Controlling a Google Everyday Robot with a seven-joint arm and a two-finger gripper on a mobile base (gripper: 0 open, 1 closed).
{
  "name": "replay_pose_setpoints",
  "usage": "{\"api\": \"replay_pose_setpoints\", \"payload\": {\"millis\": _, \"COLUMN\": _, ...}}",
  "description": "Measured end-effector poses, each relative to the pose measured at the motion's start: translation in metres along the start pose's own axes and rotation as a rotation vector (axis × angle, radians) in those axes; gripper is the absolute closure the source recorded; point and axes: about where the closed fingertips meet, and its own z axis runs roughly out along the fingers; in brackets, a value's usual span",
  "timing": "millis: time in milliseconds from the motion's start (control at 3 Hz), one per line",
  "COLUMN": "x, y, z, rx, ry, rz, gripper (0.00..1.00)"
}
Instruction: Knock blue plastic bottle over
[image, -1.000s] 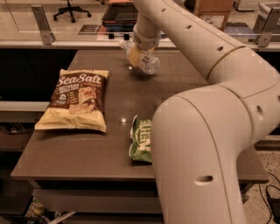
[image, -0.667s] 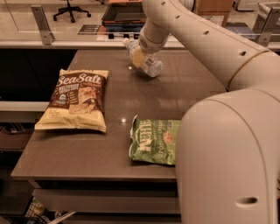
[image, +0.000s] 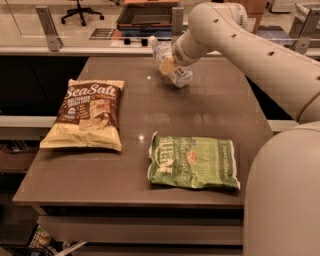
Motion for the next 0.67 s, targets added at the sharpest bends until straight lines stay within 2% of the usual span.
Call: {"api": "replay_pose_setpoints", "payload": {"millis": 667, "x": -0.0002, "y": -0.0145, "z": -0.0134, "rx": 0.009, "ry": -0.104, "rz": -0.022, "gripper": 1.00}}
